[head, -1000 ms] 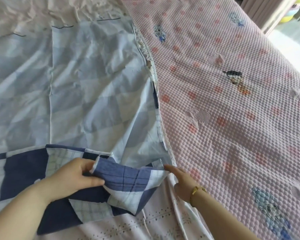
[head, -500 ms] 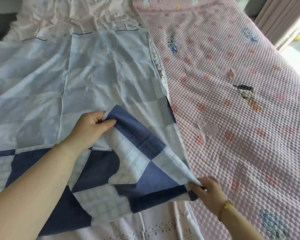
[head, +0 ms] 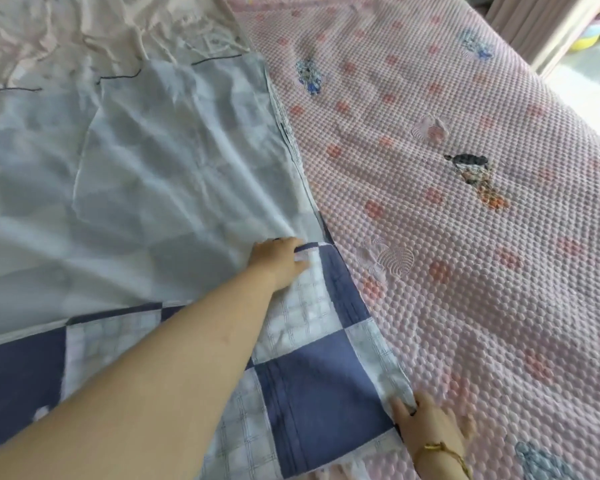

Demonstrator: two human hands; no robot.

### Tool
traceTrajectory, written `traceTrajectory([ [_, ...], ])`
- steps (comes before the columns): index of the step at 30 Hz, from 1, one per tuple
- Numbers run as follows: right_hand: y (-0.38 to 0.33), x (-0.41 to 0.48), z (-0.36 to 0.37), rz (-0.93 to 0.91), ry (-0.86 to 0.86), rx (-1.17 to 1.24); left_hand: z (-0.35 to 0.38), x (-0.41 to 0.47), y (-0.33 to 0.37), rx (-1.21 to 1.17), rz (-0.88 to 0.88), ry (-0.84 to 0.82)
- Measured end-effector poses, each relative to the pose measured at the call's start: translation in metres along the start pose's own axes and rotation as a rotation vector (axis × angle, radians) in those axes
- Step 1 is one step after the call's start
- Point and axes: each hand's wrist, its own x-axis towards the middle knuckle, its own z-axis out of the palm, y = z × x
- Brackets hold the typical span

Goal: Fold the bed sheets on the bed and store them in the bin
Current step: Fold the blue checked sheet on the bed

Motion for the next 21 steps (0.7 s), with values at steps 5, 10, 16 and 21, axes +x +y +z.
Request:
traceTrajectory([
  [5, -0.007, 0.02, 0.007, 0.043, 0.015, -0.012, 0.033, -0.015, -0.071, -0.12, -0.289, -0.143],
  [10, -0.013, 0.026, 0.015, 0.084, 0.028, -0.037, 0.027, -0.029, -0.101, -0.153, -0.296, -0.114],
  [16, -0.014, 0.023, 0.027, 0.17, 0.091, 0.033, 0.008, -0.019, -0.105, 0.194, 0.033, 0.463],
  [21, -0.025, 0.019, 0.029, 0.188, 0.239, 0.191, 0.04, -0.014, -0.123, 0.118, -0.062, 0.328],
])
